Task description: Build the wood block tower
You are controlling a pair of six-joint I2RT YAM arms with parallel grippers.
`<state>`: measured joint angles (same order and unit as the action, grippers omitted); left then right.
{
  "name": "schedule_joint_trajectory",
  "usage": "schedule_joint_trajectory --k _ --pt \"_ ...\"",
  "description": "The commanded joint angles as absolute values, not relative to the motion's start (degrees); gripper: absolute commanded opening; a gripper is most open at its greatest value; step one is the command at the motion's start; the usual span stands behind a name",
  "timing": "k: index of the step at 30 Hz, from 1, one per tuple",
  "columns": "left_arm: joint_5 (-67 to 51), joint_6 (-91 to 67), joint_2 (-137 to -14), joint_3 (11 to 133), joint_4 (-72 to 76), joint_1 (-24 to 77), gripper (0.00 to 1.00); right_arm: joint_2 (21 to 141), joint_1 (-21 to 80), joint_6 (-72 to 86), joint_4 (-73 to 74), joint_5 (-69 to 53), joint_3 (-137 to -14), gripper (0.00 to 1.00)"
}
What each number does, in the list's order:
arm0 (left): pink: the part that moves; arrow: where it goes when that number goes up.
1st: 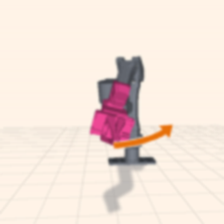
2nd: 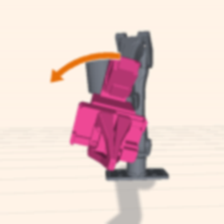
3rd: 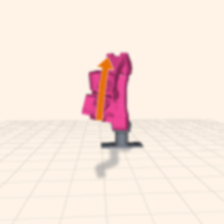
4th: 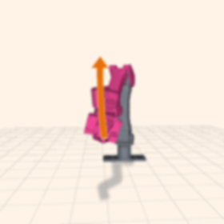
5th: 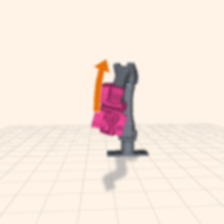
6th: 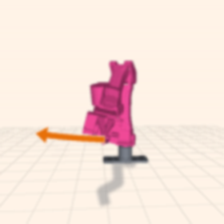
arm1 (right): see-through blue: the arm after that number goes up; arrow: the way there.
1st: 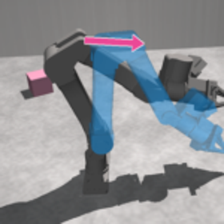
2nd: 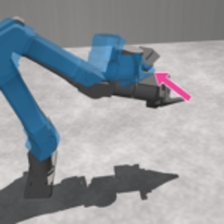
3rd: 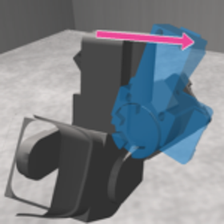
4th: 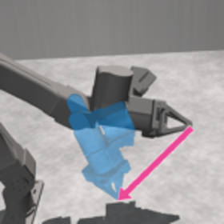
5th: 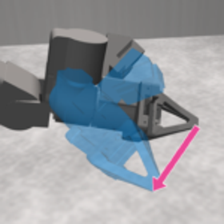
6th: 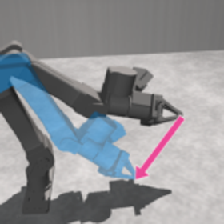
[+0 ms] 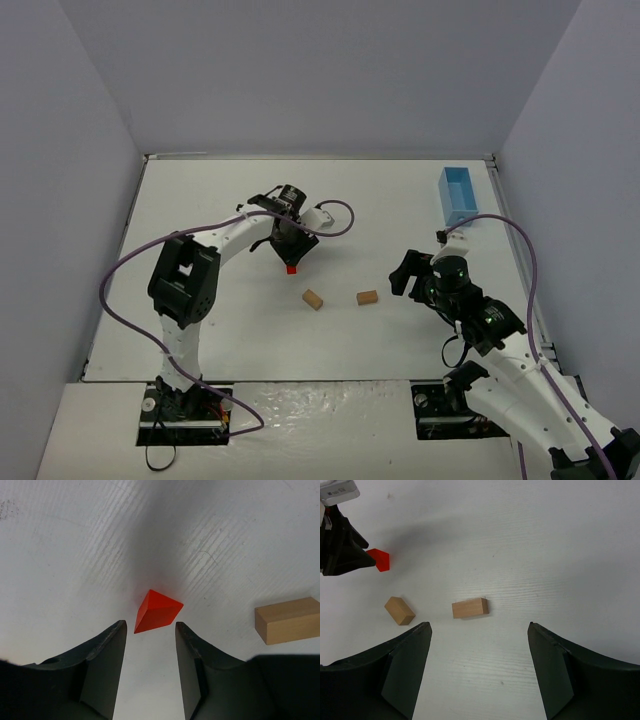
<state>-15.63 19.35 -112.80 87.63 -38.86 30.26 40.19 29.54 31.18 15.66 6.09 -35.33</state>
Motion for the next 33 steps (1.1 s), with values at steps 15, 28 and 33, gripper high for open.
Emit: schedule_joint_trajectory --k 15,28,33 --pt "-15.34 19.78 -112.11 89.61 -39.42 29.31 0.13 40.21 29.27 30.41 13.27 6.11 -35.64 0.75" --pt "-16.95 10.19 -111.23 88.19 -36.05 23.83 0.00 40.31 29.29 30.52 13.27 6.24 -35.33 0.75" --pt "-13.93 1.70 -111.20 88.54 -32.66 20.48 0.00 40.71 29.27 30.41 13.18 6.40 -35.28 0.75"
